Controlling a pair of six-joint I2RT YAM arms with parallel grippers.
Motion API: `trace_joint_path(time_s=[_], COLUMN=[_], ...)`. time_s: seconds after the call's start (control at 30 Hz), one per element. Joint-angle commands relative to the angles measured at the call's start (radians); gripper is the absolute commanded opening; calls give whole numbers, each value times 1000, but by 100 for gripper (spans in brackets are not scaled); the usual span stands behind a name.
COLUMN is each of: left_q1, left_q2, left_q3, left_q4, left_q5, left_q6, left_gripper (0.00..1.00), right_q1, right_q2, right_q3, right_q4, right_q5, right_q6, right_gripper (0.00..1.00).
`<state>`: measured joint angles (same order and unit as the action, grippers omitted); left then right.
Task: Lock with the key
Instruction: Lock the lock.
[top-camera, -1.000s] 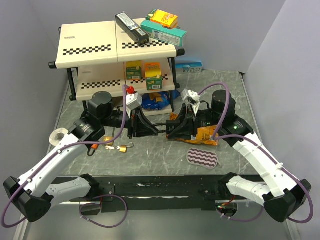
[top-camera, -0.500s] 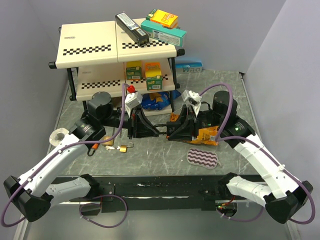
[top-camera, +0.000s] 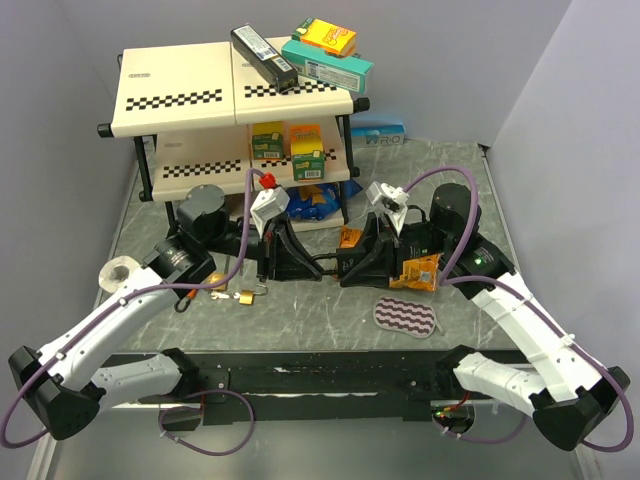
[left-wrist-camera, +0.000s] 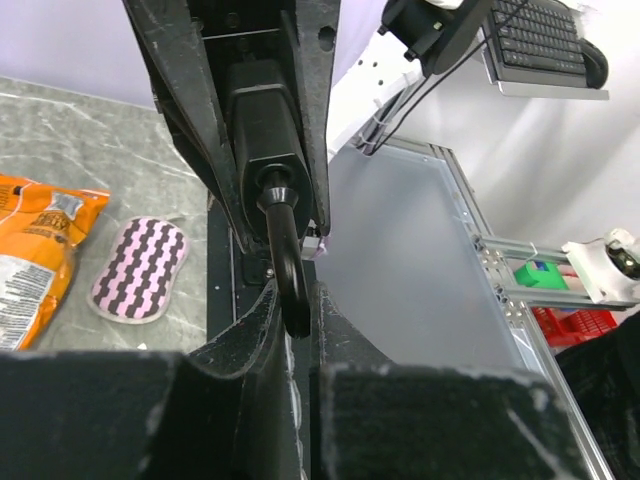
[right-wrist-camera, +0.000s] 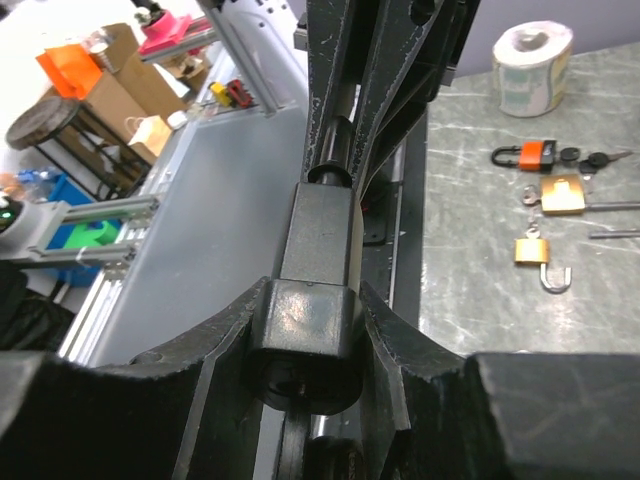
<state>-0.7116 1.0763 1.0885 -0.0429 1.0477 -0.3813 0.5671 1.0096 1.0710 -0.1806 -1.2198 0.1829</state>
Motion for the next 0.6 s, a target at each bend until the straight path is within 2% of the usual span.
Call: trace_joint_path(time_s=[0.0,0.2,0.4,0.57], left_q1=[-103,-120,-121,-123], left_q2=[105,123,152,171], left_q3=[47,50,47,48], left_q4=[239,232,244,235], left_q5=[-120,-175,-247,-265], left_q6=[-2,12,-36,-50], left_gripper=[1,1,1,1], right_q1=[117,131,137,155], right_q2=[64,75,83,86], right_q3=[-23,-32,-26,-17], right_q4=[203,233,231,178], right_q5=[39,72,148,193], right_q6=[-16,17,26,-46], right_gripper=[0,0,0,0])
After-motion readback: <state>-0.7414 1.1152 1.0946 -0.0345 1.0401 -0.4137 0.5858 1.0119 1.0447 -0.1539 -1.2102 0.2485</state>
